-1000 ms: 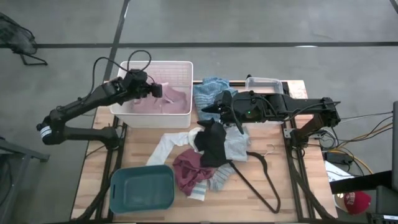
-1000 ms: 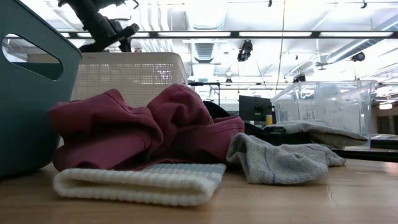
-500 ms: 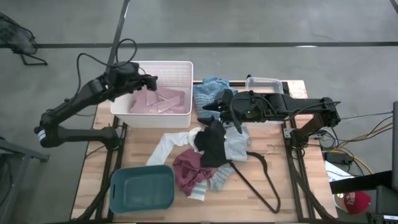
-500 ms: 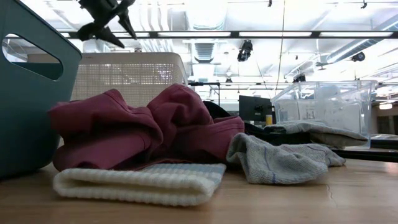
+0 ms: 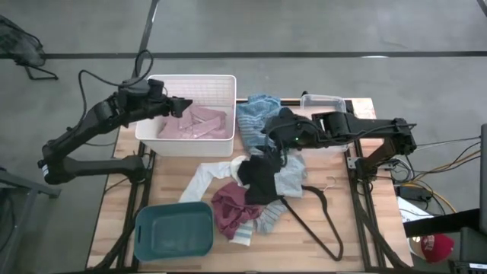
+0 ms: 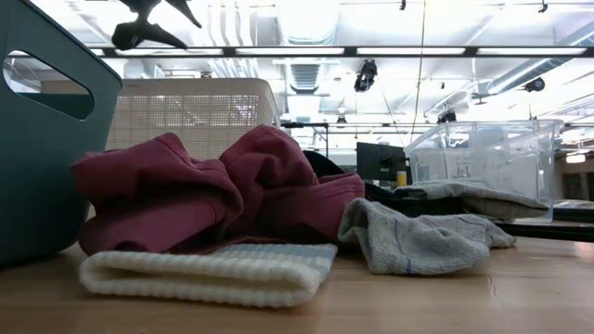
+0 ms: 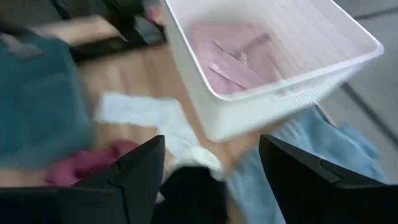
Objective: Pick & Place Cloths
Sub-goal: Put the blue polo shirt into the laundry organizer
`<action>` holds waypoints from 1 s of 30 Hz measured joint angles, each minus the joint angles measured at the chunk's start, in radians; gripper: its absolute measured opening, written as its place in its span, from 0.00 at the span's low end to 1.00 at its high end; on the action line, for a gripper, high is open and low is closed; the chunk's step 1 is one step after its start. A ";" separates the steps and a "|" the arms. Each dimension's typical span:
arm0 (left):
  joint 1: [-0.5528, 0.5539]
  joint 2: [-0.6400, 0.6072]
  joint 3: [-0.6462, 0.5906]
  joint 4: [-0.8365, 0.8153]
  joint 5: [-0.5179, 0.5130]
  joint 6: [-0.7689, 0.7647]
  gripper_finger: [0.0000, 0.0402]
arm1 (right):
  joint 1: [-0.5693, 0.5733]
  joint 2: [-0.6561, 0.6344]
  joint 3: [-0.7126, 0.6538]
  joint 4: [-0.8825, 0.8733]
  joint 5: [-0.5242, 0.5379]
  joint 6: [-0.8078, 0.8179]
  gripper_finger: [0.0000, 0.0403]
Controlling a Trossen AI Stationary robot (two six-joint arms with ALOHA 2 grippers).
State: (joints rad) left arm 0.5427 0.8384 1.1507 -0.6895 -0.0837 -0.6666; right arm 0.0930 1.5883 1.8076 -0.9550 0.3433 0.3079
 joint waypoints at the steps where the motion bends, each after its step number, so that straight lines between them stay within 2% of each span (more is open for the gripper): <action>1: -0.003 -0.004 0.000 0.000 0.000 0.000 0.62 | 0.000 0.000 -0.007 -0.017 0.020 -0.002 0.66; 7: -0.010 -0.024 -0.001 0.000 0.008 -0.005 0.62 | -0.021 0.000 -0.091 -0.022 0.056 -0.031 0.74; 14: -0.011 -0.042 -0.001 0.001 0.022 -0.018 0.62 | -0.132 0.000 -0.248 0.059 -0.070 0.030 0.79; 17: -0.011 -0.048 -0.001 0.011 0.035 -0.035 0.62 | -0.204 0.002 -0.283 0.077 -0.147 0.039 0.79; 23: -0.019 -0.056 -0.002 0.033 0.071 -0.044 0.62 | -0.350 0.002 -0.257 0.088 -0.295 -0.020 0.75; 30: -0.039 -0.055 -0.002 0.032 0.074 -0.045 0.62 | -0.416 0.001 -0.294 0.113 -0.300 -0.147 0.74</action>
State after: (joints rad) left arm 0.5037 0.7830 1.1492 -0.6579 -0.0101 -0.7113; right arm -0.3232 1.5894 1.5132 -0.8424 0.0435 0.1613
